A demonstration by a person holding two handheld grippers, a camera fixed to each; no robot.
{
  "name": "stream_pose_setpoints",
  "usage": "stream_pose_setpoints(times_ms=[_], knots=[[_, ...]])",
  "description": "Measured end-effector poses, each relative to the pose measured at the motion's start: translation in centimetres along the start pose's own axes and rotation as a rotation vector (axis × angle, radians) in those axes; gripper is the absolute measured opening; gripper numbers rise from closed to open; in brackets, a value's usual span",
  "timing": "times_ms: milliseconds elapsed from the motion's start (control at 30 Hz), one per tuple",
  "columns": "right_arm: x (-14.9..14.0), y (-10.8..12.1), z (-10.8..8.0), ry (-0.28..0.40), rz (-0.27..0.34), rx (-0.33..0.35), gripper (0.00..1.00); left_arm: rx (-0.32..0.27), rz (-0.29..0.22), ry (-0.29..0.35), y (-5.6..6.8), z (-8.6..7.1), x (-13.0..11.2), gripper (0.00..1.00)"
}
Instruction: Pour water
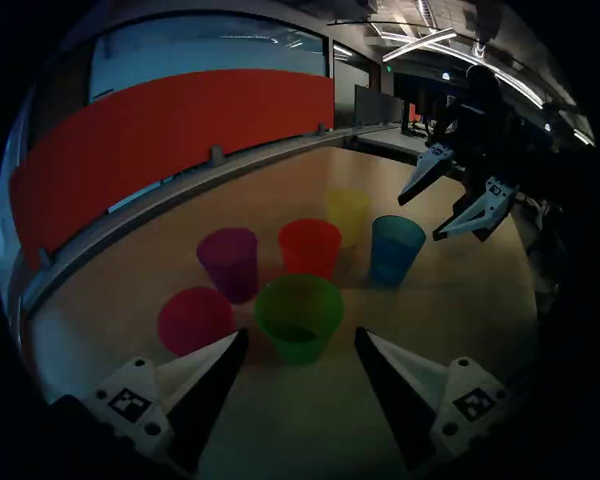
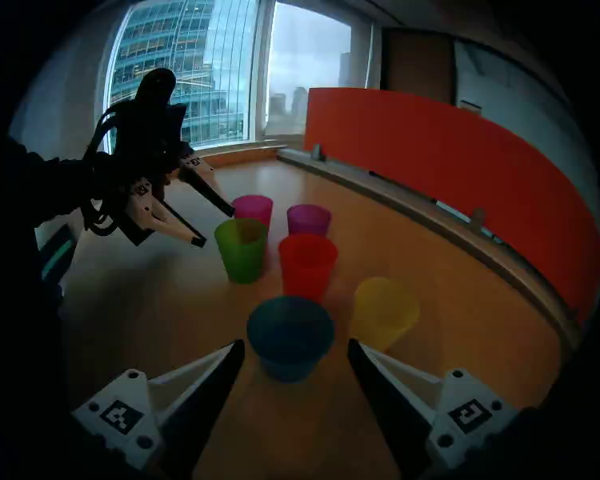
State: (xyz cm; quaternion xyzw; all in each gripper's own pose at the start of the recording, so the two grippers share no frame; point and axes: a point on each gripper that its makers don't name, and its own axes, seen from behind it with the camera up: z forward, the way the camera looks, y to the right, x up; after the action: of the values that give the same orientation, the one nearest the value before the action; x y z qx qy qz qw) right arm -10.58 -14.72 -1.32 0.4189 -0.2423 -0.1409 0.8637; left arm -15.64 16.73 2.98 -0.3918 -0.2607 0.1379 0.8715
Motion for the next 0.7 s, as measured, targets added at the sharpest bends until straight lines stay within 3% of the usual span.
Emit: stream_pose_setpoints(times_ms=[700], knots=[[-0.9,-0.2,2.3,-0.021,-0.005,0.014,1.00,0.001,0.005,-0.006,-0.3,2.5,0.2,0.98]])
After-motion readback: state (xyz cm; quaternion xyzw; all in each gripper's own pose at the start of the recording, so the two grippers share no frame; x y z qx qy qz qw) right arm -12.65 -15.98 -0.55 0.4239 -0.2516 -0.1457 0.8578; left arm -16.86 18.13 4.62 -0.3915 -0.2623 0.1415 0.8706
